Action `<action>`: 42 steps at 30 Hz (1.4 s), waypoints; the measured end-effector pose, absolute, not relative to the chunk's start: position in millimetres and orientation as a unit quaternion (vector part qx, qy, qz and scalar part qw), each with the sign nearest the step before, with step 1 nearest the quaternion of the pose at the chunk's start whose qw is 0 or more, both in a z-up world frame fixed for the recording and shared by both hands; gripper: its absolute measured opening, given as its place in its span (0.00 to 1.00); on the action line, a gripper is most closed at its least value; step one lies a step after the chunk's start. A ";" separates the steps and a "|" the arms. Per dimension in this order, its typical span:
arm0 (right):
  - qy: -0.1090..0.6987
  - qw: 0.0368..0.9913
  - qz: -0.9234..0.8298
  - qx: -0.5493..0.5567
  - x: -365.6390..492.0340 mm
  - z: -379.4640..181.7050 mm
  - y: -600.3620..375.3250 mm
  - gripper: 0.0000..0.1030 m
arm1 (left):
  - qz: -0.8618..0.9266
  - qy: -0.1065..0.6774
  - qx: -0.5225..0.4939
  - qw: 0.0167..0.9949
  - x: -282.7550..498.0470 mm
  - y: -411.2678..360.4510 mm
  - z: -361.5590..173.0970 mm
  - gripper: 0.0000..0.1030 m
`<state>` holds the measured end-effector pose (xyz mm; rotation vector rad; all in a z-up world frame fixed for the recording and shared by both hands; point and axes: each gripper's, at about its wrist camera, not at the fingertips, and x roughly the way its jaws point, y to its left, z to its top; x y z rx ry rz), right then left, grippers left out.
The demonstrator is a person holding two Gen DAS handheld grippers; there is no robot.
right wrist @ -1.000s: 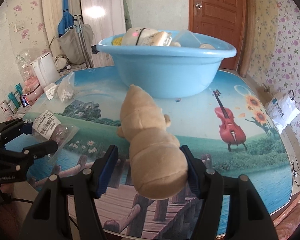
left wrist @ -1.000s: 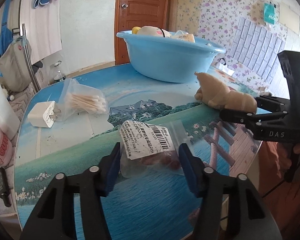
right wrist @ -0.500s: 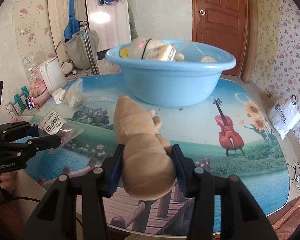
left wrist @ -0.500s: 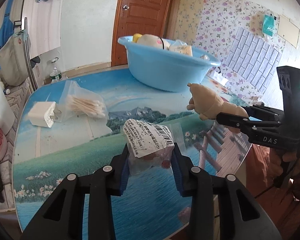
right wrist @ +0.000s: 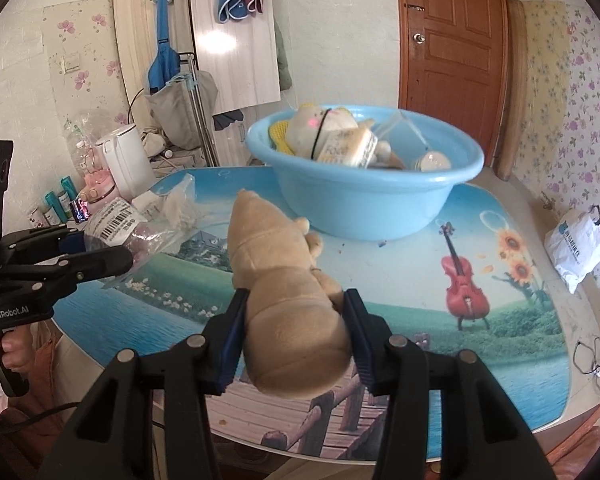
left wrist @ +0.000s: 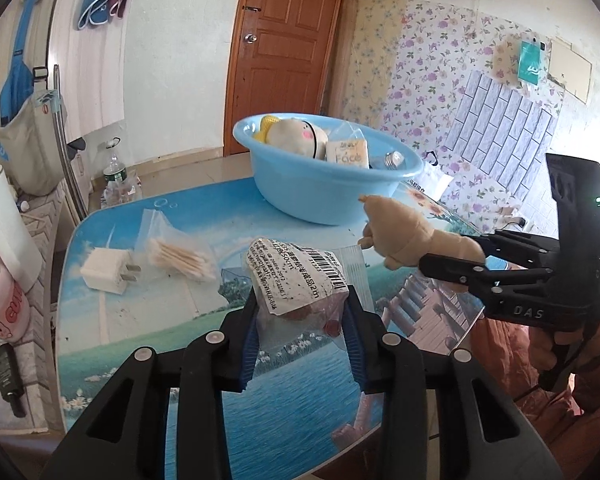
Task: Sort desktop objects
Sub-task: 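Lift and carry the bag and tan plush toy over the blue basin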
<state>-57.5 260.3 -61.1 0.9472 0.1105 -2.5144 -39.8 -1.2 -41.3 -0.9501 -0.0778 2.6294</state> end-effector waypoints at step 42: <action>-0.003 0.168 -0.941 0.293 -207.7 -12.9 304.9 0.44 | 0.919 0.013 -0.318 0.233 -199.6 79.5 6.8 0.35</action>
